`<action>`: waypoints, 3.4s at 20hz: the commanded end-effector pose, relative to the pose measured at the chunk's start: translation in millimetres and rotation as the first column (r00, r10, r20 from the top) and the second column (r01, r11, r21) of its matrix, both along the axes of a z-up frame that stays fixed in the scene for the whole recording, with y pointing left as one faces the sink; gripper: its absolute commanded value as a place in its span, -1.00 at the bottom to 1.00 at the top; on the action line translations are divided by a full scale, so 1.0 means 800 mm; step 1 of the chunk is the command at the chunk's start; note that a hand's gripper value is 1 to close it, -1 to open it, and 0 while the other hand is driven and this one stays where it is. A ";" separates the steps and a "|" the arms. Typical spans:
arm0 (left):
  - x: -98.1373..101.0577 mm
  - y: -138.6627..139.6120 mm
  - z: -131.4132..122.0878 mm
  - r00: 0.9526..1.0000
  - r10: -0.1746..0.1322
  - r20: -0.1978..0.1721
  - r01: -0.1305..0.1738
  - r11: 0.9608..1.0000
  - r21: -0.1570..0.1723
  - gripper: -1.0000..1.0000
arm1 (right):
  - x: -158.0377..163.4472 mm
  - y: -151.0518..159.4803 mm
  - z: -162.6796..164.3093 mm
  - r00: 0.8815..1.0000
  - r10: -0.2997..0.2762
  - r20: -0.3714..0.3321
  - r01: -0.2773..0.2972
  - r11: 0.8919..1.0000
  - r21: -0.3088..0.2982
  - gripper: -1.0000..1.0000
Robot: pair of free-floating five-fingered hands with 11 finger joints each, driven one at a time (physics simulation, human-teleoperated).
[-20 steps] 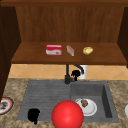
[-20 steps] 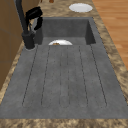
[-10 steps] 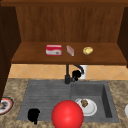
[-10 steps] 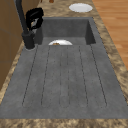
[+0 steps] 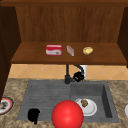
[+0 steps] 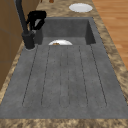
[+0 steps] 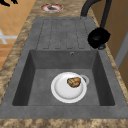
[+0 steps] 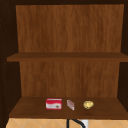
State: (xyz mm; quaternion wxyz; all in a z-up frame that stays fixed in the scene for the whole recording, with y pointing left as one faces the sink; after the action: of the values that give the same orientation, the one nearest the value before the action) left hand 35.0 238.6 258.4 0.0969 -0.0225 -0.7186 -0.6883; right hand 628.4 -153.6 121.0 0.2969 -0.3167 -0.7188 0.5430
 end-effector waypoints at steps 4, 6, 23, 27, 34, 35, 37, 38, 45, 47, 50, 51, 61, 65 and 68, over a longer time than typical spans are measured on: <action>0.000 0.000 0.000 1.000 0.000 0.000 0.000 1.000 0.000 0.00 | -0.011 -0.023 -0.045 0.999 -0.021 0.040 0.016 0.991 0.133 1.00; 0.000 0.000 0.000 1.000 0.000 0.000 0.000 1.000 0.000 0.00 | -0.013 -0.026 -0.049 0.998 0.004 0.055 -0.014 0.984 0.175 1.00; 0.000 0.000 0.000 1.000 0.000 0.000 0.000 1.000 0.000 0.00 | -0.010 -0.021 -0.042 0.999 0.030 0.034 -0.037 0.972 0.233 1.00; 0.000 0.000 0.000 1.000 0.000 0.000 0.000 1.000 0.000 0.00 | -0.010 -0.033 -0.053 0.998 0.034 0.051 -0.046 0.965 0.258 1.00; 0.000 0.000 0.000 1.000 0.000 0.000 0.000 1.000 0.000 0.00 | -0.012 -0.041 -0.063 0.994 0.074 0.086 -0.096 0.949 0.301 1.00; 0.000 0.000 0.000 1.000 0.000 0.000 0.000 1.000 0.000 0.00 | -0.012 -0.041 -0.063 0.993 0.081 0.090 -0.105 0.948 0.302 1.00; 0.000 0.000 0.000 1.000 0.000 0.000 0.000 1.000 0.000 0.00 | -0.011 -0.042 -0.064 0.991 0.088 0.099 -0.115 0.946 0.304 1.00; 0.000 0.000 0.000 1.000 0.000 0.000 0.000 1.000 0.000 0.00 | -0.010 -0.042 -0.065 0.990 0.091 0.104 -0.119 0.944 0.308 1.00; 0.000 0.000 0.000 1.000 0.000 0.000 0.000 1.000 0.000 0.00 | -0.004 -0.047 -0.077 0.984 0.100 0.149 -0.148 0.920 0.363 1.00; 0.000 0.000 0.000 1.000 0.000 0.000 0.000 1.000 0.000 0.00 | 0.012 -0.044 -0.067 0.971 0.159 0.177 -0.213 0.912 0.351 1.00; 0.000 0.000 0.000 1.000 0.000 0.000 0.000 1.000 0.000 0.00 | 0.013 -0.025 -0.061 0.968 0.187 0.170 -0.235 0.912 0.336 1.00; 0.000 0.000 0.000 1.000 0.000 0.000 0.000 1.000 0.000 0.00 | 0.017 -0.034 -0.057 0.969 0.178 0.173 -0.232 0.898 0.373 -1.00; 0.000 0.000 0.000 1.000 0.000 0.000 0.000 1.000 0.000 0.00 | -0.011 -0.152 -0.035 0.976 0.176 0.127 -0.212 0.902 0.377 -1.00; 0.000 0.000 0.000 1.000 0.000 0.000 0.000 1.000 0.000 0.00 | -0.023 -0.192 -0.045 0.980 0.173 0.095 -0.196 0.901 0.387 -1.00; 0.000 0.000 0.000 1.000 0.000 0.000 0.000 1.000 0.000 0.00 | -0.034 -0.220 -0.059 0.984 0.164 0.062 -0.175 0.902 0.395 -1.00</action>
State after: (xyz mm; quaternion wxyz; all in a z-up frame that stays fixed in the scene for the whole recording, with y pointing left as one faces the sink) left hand 35.0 238.6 258.4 0.0969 -0.0225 -0.7186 -0.6883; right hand 608.8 -309.7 87.0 0.2680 -0.2022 -0.8551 0.3952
